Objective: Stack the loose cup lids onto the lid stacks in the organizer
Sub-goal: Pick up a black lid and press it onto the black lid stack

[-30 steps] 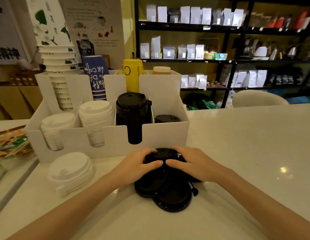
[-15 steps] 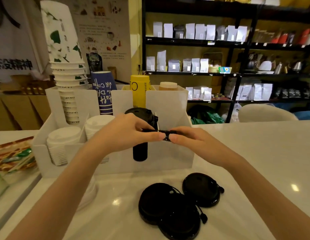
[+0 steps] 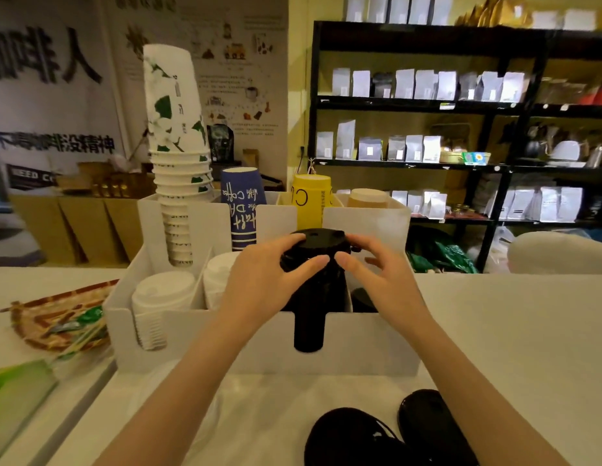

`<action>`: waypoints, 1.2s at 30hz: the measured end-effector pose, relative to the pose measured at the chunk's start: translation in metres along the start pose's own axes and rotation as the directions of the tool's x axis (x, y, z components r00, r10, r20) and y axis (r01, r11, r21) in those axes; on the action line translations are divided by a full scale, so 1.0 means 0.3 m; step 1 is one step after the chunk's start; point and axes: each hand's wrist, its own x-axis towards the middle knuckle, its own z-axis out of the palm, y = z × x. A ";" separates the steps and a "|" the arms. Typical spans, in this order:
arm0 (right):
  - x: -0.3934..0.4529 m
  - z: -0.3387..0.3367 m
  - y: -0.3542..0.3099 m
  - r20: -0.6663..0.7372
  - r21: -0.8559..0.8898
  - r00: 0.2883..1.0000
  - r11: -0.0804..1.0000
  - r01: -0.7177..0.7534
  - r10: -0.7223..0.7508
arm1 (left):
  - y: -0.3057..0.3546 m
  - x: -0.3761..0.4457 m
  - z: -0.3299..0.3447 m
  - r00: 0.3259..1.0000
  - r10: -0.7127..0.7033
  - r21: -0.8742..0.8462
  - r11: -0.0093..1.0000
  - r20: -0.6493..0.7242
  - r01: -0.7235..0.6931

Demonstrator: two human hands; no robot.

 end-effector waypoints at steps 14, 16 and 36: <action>0.012 0.035 0.087 0.104 -0.067 0.994 0.997 -0.031 0.038 | -0.023 0.005 0.046 0.999 -0.031 0.222 0.975 0.011 0.028; 0.010 0.037 0.076 0.106 -0.089 0.994 0.996 -0.011 0.021 | -0.017 -0.001 0.052 0.999 -0.043 0.248 0.968 -0.006 0.043; -0.079 0.004 0.019 0.103 -0.185 0.995 0.983 0.020 -0.001 | -0.046 -0.063 0.125 0.999 -0.002 0.371 0.928 -0.039 0.016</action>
